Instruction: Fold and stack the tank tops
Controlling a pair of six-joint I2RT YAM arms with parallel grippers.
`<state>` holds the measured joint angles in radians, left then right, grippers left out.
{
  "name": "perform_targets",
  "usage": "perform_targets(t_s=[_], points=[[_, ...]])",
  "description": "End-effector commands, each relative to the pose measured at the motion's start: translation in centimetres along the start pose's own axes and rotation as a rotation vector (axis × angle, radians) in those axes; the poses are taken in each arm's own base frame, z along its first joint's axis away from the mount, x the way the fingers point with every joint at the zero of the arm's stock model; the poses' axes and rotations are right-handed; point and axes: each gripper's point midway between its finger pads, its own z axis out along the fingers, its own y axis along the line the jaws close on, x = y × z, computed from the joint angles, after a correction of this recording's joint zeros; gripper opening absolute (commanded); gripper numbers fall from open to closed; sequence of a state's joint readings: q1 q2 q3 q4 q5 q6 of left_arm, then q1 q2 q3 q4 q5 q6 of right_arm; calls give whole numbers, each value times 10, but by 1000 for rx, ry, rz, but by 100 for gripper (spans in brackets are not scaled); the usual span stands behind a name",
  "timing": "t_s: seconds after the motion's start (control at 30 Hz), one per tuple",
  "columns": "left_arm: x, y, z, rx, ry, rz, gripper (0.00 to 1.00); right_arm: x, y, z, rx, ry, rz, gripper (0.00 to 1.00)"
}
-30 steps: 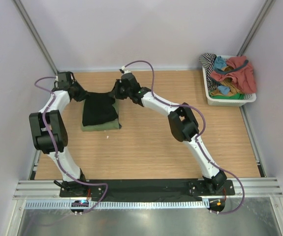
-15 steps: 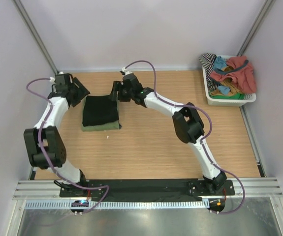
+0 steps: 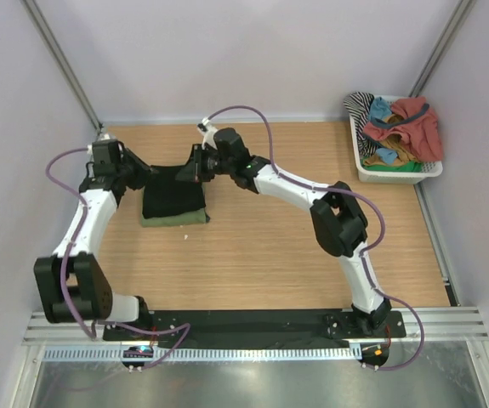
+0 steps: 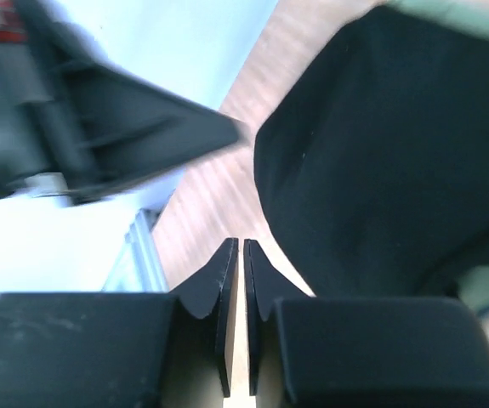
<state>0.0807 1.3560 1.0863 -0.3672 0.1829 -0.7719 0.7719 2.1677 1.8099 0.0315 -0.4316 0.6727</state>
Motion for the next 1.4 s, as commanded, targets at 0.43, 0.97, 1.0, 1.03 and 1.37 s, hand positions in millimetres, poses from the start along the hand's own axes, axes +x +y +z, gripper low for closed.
perform_targets(t_s=[0.43, 0.97, 1.0, 1.03, 1.37], points=[[32, 77, 87, 15, 175, -203, 16, 72, -89, 23, -74, 165, 353, 10], [33, -18, -70, 253, -144, 38, 92, 10, -74, -159, 401, -124, -133, 75], [47, -9, -71, 239, -128, 44, 99, 14, -70, -185, 430, -156, -157, 78], [56, -10, -75, 254, -121, 57, 100, 14, -82, -201, 510, -198, -165, 82], [117, 23, -103, 356, -152, 176, 100, 74, -123, -327, 782, -446, -170, 98]])
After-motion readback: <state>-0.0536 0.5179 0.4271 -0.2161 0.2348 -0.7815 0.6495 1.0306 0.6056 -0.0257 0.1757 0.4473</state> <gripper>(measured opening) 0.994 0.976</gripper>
